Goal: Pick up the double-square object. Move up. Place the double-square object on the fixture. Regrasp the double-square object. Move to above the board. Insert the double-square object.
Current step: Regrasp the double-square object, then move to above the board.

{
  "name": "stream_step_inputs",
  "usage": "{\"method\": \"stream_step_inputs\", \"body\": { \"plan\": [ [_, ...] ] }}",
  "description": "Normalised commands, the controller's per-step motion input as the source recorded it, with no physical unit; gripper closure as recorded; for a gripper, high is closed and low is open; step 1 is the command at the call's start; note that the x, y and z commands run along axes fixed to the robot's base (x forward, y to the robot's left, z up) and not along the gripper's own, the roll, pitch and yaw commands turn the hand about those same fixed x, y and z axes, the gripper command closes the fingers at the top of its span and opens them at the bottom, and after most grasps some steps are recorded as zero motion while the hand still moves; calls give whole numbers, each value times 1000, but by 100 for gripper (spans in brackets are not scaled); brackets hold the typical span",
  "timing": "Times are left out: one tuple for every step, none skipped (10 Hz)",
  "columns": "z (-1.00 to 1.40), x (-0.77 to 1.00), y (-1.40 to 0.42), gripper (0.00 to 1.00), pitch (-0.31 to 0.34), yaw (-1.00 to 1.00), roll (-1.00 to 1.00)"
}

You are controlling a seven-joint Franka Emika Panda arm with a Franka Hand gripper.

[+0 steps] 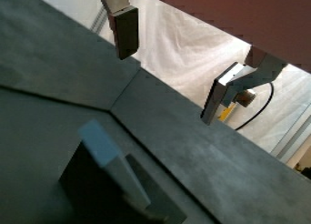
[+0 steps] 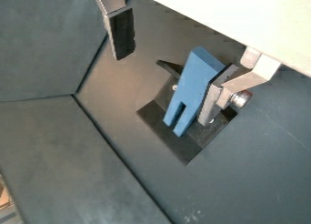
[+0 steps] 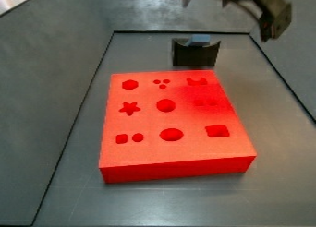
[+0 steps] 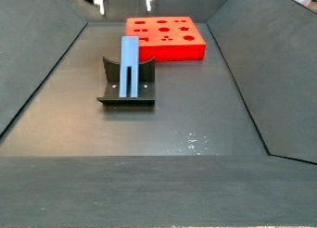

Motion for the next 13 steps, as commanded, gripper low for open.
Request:
{"method": "stream_step_inputs", "body": {
  "plan": [
    [-1000,74,30,0,-136,3,72],
    [-1000,78,26,0,-126,-23,70],
    [-1000,83,26,0,-101,-47,67],
    [-988,86,21,0,-78,-59,64],
    [-762,76,13,0,-46,-60,62],
    [-654,72,9,0,-30,-56,61],
    [-391,70,5,0,6,-40,64],
    [-288,72,0,0,17,-29,65],
    [0,0,0,100,0,0,0],
    [1000,45,34,100,-322,111,-332],
    [1000,43,35,100,-318,105,-331],
    [1000,27,38,100,-310,22,-282],
    [1000,21,38,100,-309,-32,-247]
  ]
}}
